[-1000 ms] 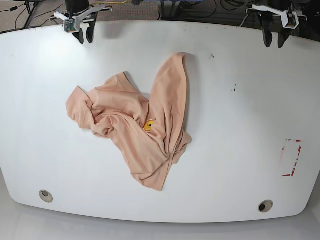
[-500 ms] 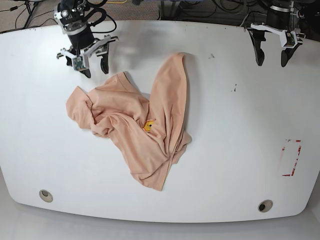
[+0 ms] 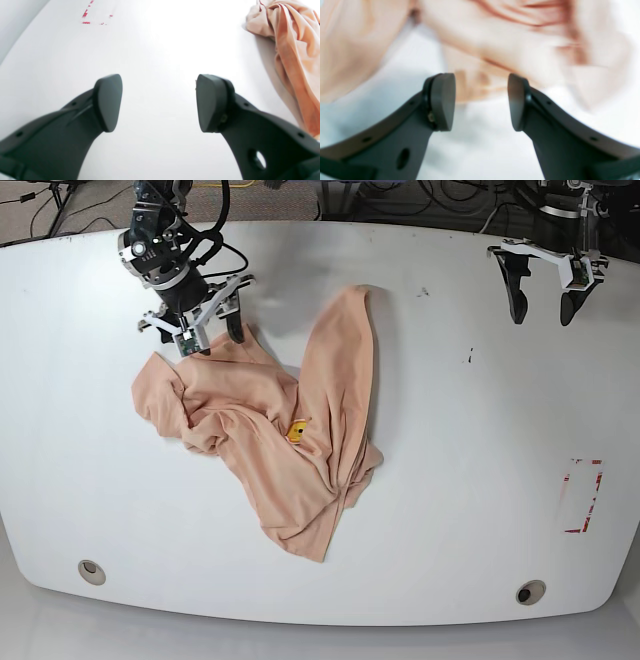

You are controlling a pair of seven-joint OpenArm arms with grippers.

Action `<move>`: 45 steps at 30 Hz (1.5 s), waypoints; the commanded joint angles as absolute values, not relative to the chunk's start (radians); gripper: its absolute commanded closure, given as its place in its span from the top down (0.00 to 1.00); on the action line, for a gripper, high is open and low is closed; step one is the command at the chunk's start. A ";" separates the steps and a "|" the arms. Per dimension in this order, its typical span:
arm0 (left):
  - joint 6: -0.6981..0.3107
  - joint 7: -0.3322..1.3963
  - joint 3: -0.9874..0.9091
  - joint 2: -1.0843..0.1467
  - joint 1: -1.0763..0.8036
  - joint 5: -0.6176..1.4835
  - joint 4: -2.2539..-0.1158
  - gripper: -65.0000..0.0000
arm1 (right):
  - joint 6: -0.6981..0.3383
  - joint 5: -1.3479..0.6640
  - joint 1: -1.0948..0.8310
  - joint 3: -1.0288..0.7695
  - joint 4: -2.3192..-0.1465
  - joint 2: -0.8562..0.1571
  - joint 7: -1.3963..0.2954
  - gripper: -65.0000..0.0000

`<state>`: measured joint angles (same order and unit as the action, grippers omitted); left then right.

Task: Layout the t-shirt on the table in an organized manner, then fold the t-shirt properly
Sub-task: 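Lower the right gripper onto the peach t-shirt's shoulder edge, then reach the left gripper to the t-shirt's other shoulder and grasp it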

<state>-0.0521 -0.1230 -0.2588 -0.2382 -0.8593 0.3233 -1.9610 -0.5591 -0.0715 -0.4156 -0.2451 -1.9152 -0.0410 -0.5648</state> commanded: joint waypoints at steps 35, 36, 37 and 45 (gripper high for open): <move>-0.050 -0.148 -0.101 -0.248 -0.835 0.325 -1.972 0.67 | -0.564 -0.077 -0.289 -0.219 -1.666 -0.050 -0.524 0.01; -0.050 -0.148 -0.087 -0.248 -0.826 0.325 -1.971 0.68 | -0.564 -0.077 -0.291 -0.220 -1.667 -0.050 -0.524 0.02; -0.050 -0.145 -0.077 -0.248 -0.822 0.323 -1.971 0.68 | -0.564 -0.077 -0.295 -0.220 -1.667 -0.050 -0.524 0.02; -0.051 0.065 0.082 -0.248 -0.690 0.328 -1.971 0.68 | -0.564 -0.077 -0.315 -0.220 -1.721 -0.050 -0.522 0.00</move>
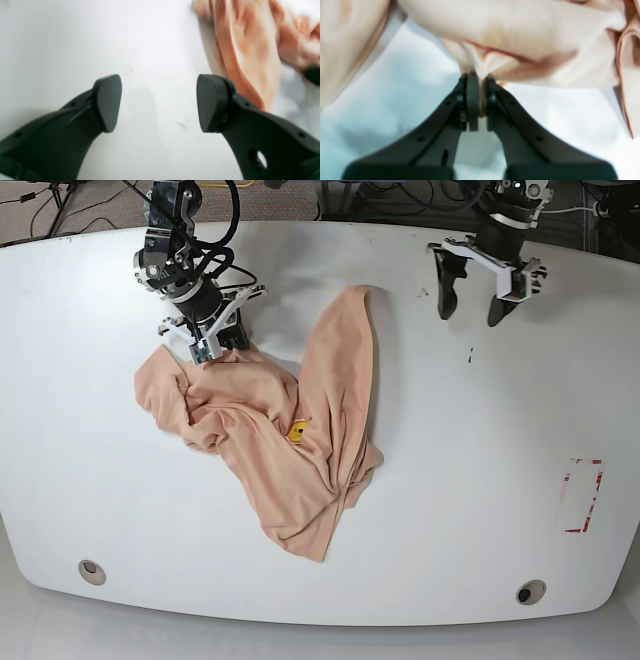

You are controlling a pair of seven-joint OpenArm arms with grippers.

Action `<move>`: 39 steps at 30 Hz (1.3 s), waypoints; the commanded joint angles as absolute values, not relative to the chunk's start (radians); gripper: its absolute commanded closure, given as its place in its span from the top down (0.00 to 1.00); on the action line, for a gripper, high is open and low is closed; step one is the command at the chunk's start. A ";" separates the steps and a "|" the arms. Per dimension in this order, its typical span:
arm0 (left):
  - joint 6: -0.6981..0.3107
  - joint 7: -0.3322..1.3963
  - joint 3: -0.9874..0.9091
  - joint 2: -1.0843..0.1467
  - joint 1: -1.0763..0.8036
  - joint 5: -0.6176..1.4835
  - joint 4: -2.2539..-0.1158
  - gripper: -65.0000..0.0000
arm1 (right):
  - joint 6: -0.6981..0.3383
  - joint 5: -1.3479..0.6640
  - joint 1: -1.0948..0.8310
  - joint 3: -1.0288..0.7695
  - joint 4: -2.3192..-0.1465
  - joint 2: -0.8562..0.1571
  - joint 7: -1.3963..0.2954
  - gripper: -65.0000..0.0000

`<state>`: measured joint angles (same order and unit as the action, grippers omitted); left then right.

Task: Layout the t-shirt on the table in an organized manner, then fold the t-shirt properly
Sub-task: 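Reach the left gripper to the t-shirt's other shoulder and grasp it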

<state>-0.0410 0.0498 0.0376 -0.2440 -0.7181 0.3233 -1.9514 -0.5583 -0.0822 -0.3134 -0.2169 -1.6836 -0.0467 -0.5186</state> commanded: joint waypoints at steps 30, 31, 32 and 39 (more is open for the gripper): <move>-0.282 0.407 0.260 -0.154 -0.432 0.325 -1.859 0.67 | -0.564 -0.076 -0.329 -0.222 -1.753 -0.050 -0.524 0.00; -0.282 0.407 0.262 -0.154 -0.424 0.325 -1.842 0.67 | -0.564 -0.076 -0.329 -0.222 -1.753 -0.050 -0.524 0.00; -0.282 0.409 0.262 -0.154 -0.420 0.325 -1.830 0.67 | -0.564 -0.076 -0.329 -0.222 -1.755 -0.050 -0.524 0.00; -0.282 0.409 0.294 -0.154 -0.383 0.325 -1.751 0.67 | -0.564 -0.076 -0.329 -0.222 -1.755 -0.050 -0.524 0.00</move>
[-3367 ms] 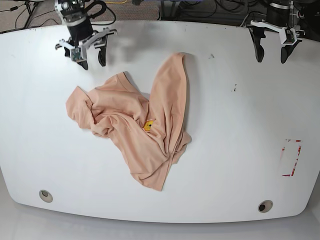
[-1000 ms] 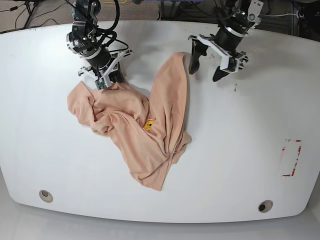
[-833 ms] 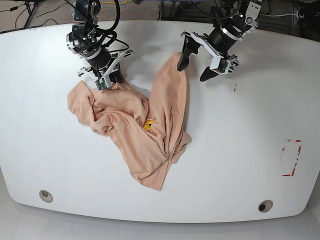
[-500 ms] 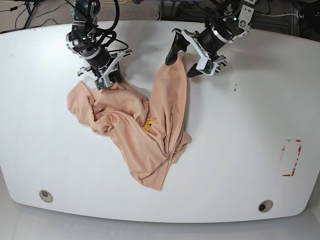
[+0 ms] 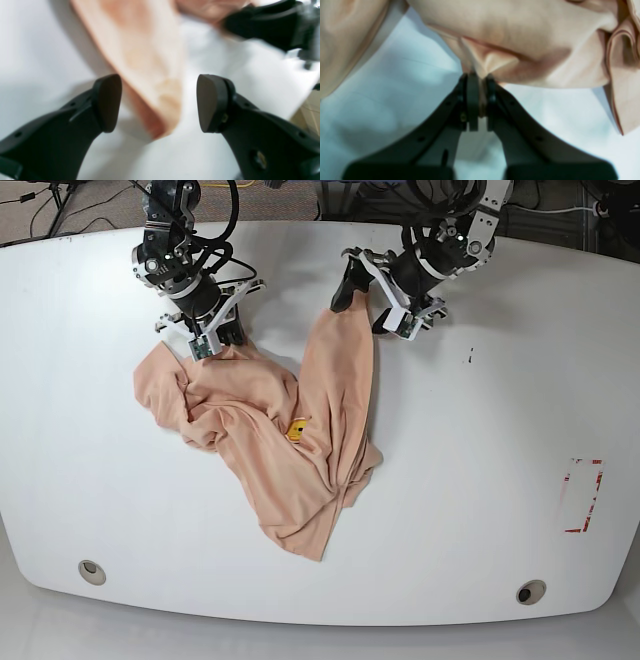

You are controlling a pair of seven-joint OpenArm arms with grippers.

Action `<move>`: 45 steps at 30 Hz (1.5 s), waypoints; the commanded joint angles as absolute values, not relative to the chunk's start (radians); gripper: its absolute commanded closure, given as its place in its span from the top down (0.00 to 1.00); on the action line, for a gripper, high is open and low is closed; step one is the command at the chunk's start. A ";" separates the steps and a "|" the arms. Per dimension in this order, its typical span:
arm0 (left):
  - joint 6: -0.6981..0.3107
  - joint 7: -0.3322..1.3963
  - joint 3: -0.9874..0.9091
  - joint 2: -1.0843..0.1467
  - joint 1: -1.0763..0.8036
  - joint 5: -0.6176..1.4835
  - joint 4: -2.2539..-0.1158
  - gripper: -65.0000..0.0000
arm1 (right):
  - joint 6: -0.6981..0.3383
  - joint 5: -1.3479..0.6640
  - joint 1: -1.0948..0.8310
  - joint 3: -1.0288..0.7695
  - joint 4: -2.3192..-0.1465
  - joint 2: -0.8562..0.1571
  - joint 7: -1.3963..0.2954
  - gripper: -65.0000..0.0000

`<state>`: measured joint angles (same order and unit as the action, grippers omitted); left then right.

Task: Layout the t-shirt on the table in an organized manner, then fold the t-shirt properly
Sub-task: 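Reach the left gripper to the t-shirt's other shoulder and grasp it, then lift the t-shirt with both grippers and spread it apart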

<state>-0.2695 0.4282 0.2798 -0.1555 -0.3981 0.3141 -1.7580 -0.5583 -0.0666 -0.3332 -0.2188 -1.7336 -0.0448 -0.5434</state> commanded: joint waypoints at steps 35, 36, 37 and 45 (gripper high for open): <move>-0.280 0.410 0.163 -0.280 -0.469 0.329 -1.913 0.00 | -0.556 -0.076 -0.420 -0.223 -2.011 -0.047 -0.529 0.00; -0.282 0.410 0.133 -0.289 -0.481 0.329 -1.929 0.00 | -0.556 -0.076 -0.423 -0.223 -2.018 -0.047 -0.527 0.00; -0.282 0.410 0.116 -0.294 -0.486 0.329 -1.939 0.00 | -0.556 -0.076 -0.423 -0.223 -2.022 -0.047 -0.526 0.00; -0.285 0.410 -0.154 -0.302 -0.470 0.346 -1.988 0.00 | -0.556 -0.074 -0.367 -0.274 -2.025 -0.050 -0.524 0.00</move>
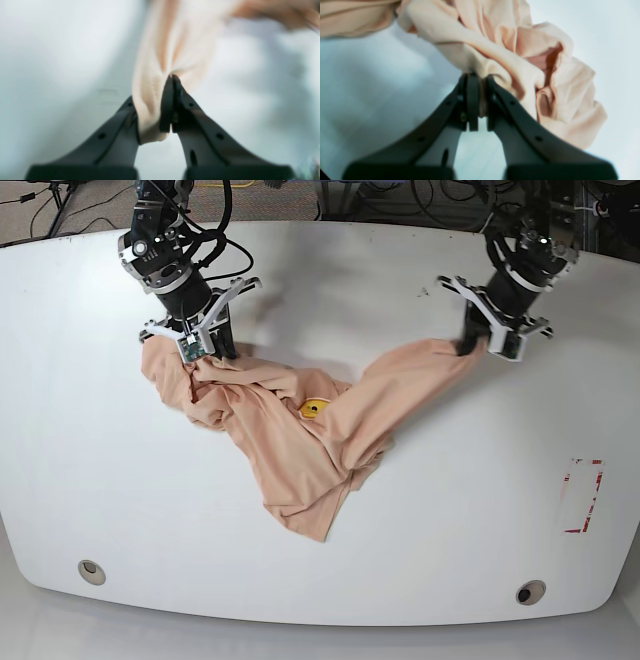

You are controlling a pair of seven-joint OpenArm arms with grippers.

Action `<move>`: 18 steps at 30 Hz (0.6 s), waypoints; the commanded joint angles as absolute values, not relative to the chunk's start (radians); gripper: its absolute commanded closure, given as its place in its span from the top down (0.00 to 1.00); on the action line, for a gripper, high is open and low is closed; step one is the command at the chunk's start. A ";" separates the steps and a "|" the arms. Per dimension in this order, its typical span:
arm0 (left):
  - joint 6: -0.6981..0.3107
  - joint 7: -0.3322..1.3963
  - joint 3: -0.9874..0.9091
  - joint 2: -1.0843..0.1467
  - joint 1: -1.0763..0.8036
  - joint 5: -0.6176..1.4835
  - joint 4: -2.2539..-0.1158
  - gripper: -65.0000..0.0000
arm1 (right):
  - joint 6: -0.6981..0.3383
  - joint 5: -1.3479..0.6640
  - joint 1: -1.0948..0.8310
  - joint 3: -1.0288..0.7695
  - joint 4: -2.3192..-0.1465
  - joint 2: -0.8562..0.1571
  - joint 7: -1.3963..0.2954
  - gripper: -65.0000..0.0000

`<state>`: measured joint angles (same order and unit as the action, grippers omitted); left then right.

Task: Layout the t-shirt on the table in an organized manner, then fold the t-shirt properly
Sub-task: 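Lift the t-shirt with both grippers and spread it apart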

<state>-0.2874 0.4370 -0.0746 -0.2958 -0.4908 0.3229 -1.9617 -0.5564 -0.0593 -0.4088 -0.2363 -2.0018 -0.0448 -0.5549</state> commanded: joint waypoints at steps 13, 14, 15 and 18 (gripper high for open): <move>-0.285 0.754 -0.475 -0.302 -0.077 0.555 -1.979 0.00 | -0.561 -0.076 -0.125 -0.346 -2.018 -0.093 -0.584 0.00; -0.285 0.777 -0.481 -0.302 -0.038 0.553 -1.977 0.00 | -0.561 -0.076 -0.101 -0.346 -2.018 -0.093 -0.591 0.00; -0.285 0.797 -0.487 -0.302 0.004 0.549 -1.975 0.01 | -0.561 -0.076 -0.071 -0.346 -2.018 -0.093 -0.598 0.00; -0.285 0.828 -0.487 -0.300 0.093 0.516 -1.966 0.01 | -0.558 -0.076 -0.007 -0.344 -2.011 -0.094 -0.599 0.00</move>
<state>-0.2817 0.8413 -0.4847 -0.2882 0.0288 0.5304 -1.9579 -0.5655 -0.0555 -0.0830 -0.3435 -1.9987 -0.0834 -0.6353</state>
